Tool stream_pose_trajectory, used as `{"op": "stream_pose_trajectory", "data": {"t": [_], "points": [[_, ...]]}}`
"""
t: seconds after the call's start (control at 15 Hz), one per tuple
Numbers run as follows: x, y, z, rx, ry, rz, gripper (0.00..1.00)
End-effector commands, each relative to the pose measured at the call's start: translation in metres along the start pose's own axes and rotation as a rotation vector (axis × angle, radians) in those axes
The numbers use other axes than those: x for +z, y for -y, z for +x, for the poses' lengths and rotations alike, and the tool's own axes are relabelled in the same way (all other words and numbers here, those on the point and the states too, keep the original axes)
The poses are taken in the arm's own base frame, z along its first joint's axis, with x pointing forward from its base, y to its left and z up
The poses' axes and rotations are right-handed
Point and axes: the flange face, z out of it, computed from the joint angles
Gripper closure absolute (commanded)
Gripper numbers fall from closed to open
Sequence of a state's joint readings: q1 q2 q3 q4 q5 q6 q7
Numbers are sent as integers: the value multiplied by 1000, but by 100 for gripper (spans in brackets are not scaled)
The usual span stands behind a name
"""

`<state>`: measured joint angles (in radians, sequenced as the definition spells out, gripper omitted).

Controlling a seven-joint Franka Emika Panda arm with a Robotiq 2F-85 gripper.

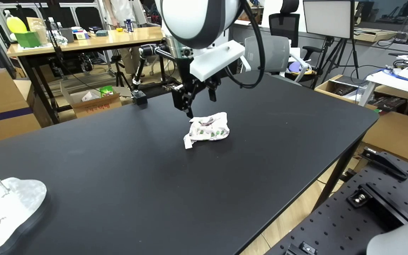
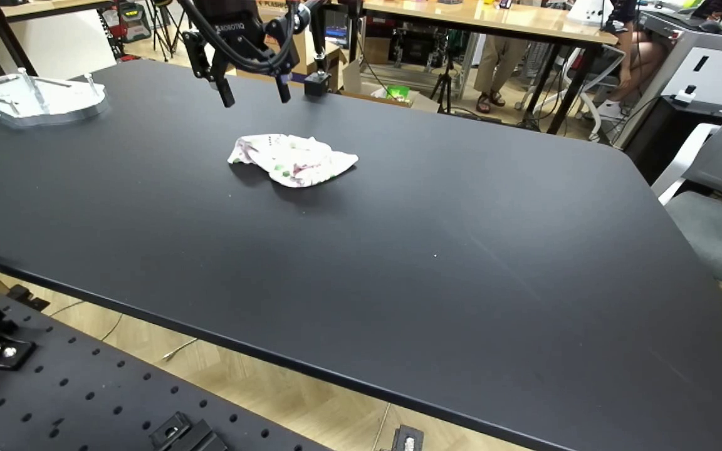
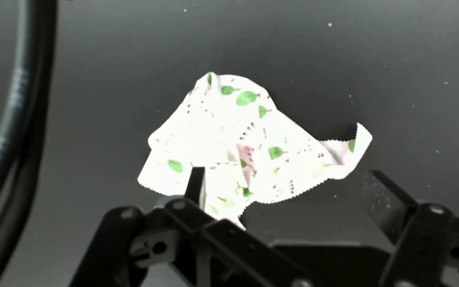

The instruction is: Hang the cloth on the stand

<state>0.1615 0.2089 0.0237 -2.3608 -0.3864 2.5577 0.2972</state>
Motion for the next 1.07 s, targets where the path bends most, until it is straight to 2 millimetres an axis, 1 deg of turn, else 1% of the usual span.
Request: {"op": "stream_pose_trajectory", "data": {"t": [0.0, 0.2, 0.33, 0.8, 0.87, 0.93, 1.0], "points": [[18, -24, -15, 94, -3, 2, 0], [34, -42, -18, 159, -5, 27, 0], [43, -48, -13, 179, -5, 43, 0], [69, -54, -5, 242, 23, 89, 0], [71, -55, -4, 244, 23, 89, 4], [73, -57, -2, 247, 20, 87, 25], [74, -60, 0, 250, 16, 87, 28]]}}
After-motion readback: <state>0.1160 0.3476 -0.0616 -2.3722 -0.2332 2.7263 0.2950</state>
